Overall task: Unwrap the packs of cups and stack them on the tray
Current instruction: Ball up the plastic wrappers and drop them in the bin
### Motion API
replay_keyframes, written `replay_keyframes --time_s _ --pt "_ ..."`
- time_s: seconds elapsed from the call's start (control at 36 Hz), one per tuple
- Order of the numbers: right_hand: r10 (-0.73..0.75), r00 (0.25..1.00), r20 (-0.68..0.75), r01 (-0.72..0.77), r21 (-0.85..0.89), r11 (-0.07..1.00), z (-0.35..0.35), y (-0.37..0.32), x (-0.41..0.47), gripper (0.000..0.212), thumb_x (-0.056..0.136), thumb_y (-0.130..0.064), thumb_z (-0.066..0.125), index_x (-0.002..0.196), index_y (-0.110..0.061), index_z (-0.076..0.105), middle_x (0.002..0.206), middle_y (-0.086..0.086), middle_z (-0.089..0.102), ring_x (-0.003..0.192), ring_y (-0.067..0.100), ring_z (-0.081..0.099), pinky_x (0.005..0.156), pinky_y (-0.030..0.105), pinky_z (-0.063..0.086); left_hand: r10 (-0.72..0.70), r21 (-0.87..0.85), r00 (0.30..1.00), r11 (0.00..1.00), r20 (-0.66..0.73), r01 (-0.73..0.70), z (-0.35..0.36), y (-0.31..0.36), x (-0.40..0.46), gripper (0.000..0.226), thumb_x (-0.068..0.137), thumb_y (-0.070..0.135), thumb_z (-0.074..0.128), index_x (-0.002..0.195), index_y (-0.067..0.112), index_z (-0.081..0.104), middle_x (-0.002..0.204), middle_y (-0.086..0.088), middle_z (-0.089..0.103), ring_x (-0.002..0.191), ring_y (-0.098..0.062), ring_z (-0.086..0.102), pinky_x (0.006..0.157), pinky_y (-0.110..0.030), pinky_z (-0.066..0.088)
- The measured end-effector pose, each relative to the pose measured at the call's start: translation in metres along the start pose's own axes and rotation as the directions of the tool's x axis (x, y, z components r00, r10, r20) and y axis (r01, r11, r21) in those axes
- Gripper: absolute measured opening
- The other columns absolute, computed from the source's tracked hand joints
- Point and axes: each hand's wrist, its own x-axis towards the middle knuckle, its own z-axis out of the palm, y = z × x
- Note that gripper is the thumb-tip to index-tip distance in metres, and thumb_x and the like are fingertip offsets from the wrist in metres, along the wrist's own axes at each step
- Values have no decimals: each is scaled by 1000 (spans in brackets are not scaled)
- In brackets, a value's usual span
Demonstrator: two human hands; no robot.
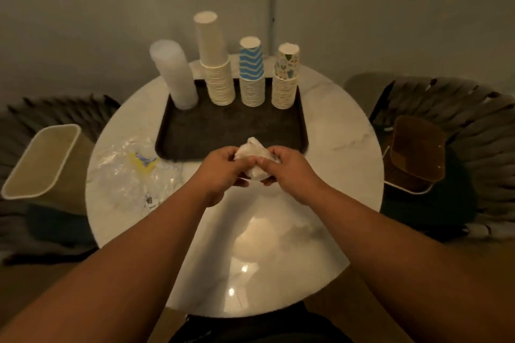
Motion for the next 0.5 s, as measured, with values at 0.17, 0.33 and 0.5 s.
replay_keyframes --time_s 0.17,0.33,0.5 --pt "-67 990 120 76 -68 995 62 -42 31 17 93 -26 63 108 -17 64 96 6 69 80 18 70 67 27 59 37 -54 986 997 -163 -46 -67 1 -9 21 96 25 61 115 16 63 104 -7 70 89 -20 71 64 -25 56" --pt "-125 978 166 128 -10 992 150 -81 70 9 92 -19 64 101 -18 64 92 10 70 81 26 71 71 39 61 77 -51 960 994 -270 -94 -171 -9 -11 14 96 23 61 106 15 64 95 -6 71 80 -19 69 60 -26 53" --pt "-233 954 188 251 -77 965 279 -133 133 1 92 -19 64 91 -20 65 81 8 69 64 20 66 64 39 58 117 -120 946 980 -303 -159 -317 -25 6 9 96 18 59 103 13 61 89 -7 67 71 -16 63 55 -25 46"
